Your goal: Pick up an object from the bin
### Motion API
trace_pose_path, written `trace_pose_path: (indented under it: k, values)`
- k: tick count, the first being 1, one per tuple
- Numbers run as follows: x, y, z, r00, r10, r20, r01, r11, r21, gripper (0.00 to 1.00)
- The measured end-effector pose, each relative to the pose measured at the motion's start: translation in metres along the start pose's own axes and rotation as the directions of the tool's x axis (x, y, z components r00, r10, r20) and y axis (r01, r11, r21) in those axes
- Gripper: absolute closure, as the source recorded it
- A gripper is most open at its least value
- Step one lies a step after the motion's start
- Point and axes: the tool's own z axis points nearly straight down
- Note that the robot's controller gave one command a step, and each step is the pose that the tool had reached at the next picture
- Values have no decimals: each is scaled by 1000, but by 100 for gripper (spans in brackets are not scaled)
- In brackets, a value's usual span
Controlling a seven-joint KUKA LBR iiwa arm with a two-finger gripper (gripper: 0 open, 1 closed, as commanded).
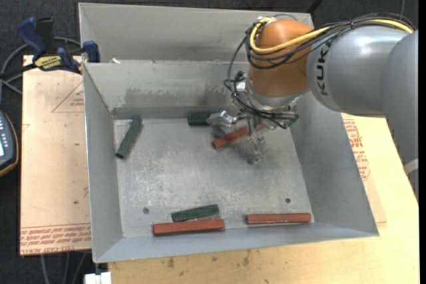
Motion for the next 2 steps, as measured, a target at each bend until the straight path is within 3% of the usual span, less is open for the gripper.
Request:
trace_pose_path:
  k: [1,2]
  values:
    - [-2,0,-4,1000,-3,3,3,1000,2,100]
    - [23,1,-164,999,-42,8,42,999,11,100]
